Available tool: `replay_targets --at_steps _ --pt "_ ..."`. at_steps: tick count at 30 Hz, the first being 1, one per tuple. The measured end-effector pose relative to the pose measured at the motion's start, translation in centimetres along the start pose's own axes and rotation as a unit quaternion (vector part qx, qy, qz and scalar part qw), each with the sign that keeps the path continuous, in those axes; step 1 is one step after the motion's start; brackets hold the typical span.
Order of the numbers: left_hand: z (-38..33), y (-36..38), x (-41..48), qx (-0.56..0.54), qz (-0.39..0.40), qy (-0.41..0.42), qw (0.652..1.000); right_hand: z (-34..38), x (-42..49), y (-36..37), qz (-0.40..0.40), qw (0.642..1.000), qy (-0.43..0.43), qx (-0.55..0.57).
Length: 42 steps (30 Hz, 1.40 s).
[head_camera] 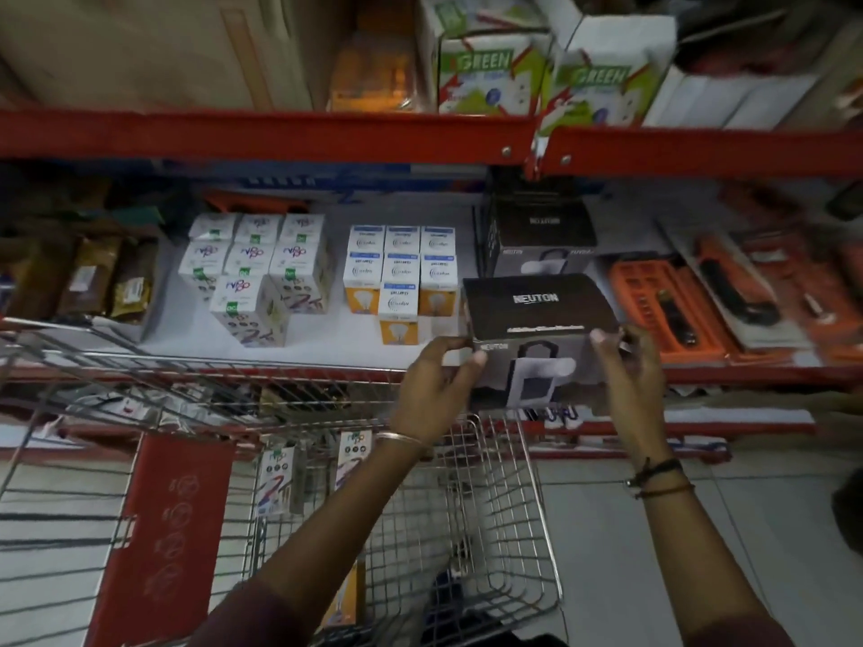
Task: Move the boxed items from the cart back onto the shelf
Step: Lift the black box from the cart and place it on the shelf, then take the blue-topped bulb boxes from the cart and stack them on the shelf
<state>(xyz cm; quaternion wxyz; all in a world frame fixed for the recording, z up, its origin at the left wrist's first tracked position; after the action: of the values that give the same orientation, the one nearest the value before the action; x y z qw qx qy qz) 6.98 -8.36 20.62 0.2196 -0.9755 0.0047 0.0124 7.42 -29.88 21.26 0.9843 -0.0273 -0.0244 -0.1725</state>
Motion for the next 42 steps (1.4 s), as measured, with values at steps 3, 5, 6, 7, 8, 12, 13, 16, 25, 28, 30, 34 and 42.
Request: replay_targets --at_steps 3,5,6,7,8,12,13,16,25,28,30,34,42 --pt "-0.3 2.5 2.6 -0.028 0.028 -0.017 0.999 -1.2 3.1 -0.6 -0.032 0.999 0.011 0.014" --pt "0.0 3.9 4.4 -0.033 0.039 -0.029 0.998 -2.7 5.3 -1.0 -0.038 0.999 0.023 0.008" --pt "0.2 4.5 5.2 -0.029 0.042 -0.031 0.998 -3.3 6.2 -1.1 -0.036 0.999 0.028 0.008" --pt "0.3 5.0 6.0 -0.031 0.047 -0.033 0.998 -3.9 7.0 -1.1 -0.036 0.999 0.035 0.009" --pt "0.3 5.5 6.6 -0.04 0.054 -0.038 0.997 -4.5 7.7 -1.2 -0.038 0.998 0.043 0.008" --pt "1.3 7.1 8.0 -0.074 0.085 -0.072 0.991 -6.7 9.4 -1.5 -0.049 0.997 0.063 -0.001" --pt "1.8 7.5 8.2 -0.081 0.089 -0.072 0.99 -7.1 9.6 -1.6 -0.052 0.997 0.065 0.001" --pt "2.6 8.1 8.3 -0.085 0.096 -0.074 0.989 -7.6 10.0 -1.8 -0.055 0.996 0.077 -0.005" --pt "3.7 5.6 6.5 -0.079 0.097 -0.038 0.991 -6.0 7.7 -0.8 -0.093 0.986 0.054 -0.124" --pt "4.9 2.0 3.1 -0.077 0.052 0.0 0.996 -4.6 3.6 0.7 -0.084 0.972 -0.013 -0.219" --pt "7.0 -0.7 0.7 -0.051 0.017 0.014 0.998 -4.3 0.2 2.4 -0.045 0.968 -0.058 -0.241" --pt "14.6 -4.7 -4.3 0.046 0.007 -0.05 0.998 -7.1 -7.0 7.0 0.097 0.963 -0.054 -0.245" --pt "29.2 -8.8 -12.7 0.251 0.171 -0.238 0.923 -17.6 -17.9 17.5 0.444 0.826 0.178 -0.298"
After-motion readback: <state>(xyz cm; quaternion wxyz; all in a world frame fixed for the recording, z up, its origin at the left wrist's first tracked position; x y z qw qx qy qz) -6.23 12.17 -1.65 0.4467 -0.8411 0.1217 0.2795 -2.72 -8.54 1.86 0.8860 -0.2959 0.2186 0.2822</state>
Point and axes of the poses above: each hand's wrist, its own x-axis towards the middle knuckle, its own y-axis out of the palm, z = x × y, the point moved 1 cm from there along x, towards the middle knuckle, and after that the axes turned 9 degrees about x, right-handed, at the moved point
